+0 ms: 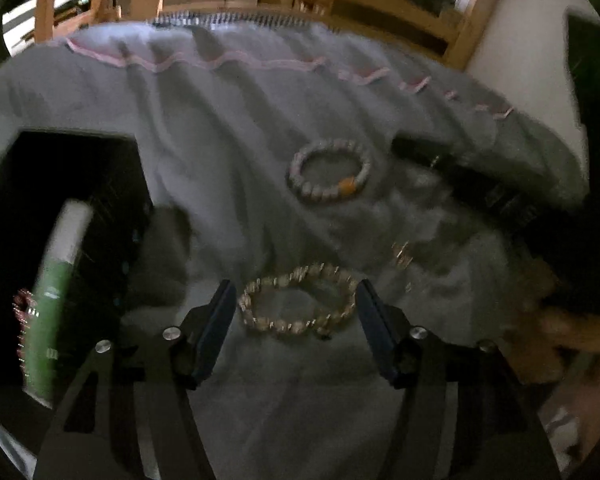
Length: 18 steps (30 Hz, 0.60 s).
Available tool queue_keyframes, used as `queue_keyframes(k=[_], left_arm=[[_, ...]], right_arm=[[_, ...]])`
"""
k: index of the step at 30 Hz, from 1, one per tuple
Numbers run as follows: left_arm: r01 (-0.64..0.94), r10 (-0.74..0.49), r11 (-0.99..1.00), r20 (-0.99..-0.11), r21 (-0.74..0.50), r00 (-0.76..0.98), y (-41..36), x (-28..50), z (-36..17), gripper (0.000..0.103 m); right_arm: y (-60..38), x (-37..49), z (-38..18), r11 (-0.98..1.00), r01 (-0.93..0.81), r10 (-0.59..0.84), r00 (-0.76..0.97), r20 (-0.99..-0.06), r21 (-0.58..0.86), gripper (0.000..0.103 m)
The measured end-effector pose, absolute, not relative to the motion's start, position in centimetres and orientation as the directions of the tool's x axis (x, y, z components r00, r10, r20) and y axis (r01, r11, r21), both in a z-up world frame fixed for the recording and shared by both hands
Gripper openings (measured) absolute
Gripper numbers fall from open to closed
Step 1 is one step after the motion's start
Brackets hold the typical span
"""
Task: Organize jewelry
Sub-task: 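Grasp the gold chain bracelet with the left tool while the right grasps the silver ring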
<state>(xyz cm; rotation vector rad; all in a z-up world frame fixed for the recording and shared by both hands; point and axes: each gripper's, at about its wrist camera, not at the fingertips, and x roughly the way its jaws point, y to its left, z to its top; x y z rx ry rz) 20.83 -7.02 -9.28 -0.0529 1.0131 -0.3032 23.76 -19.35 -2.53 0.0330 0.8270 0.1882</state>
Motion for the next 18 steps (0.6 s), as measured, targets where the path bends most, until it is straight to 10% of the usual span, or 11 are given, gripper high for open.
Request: queue_keyframes(k=[4,8,18], left_arm=[[0.214,-0.229,0.967,-0.852,-0.141,0.472,-7.2,21.2,-11.4,0.052],[0.220,-0.272,0.958,-0.836,-0.186,0.477,-6.6,21.3,-10.4,0.007],[0.208,-0.280,0.958,-0.791,-0.196,0.544,-5.6,20.8,-7.4,0.007]], right_arm=[[-19.3,23.7,-2.6,0.982,-0.158,0.185,0.661,-0.727,0.107,0.021],[-19.3,23.6,-2.6,0.981,-0.159,0.187,0.660,-0.727,0.108,0.021],[-19.1,23.4,-2.3,0.980,-0.160,0.194,0.676,-0.711,0.114,0.021]])
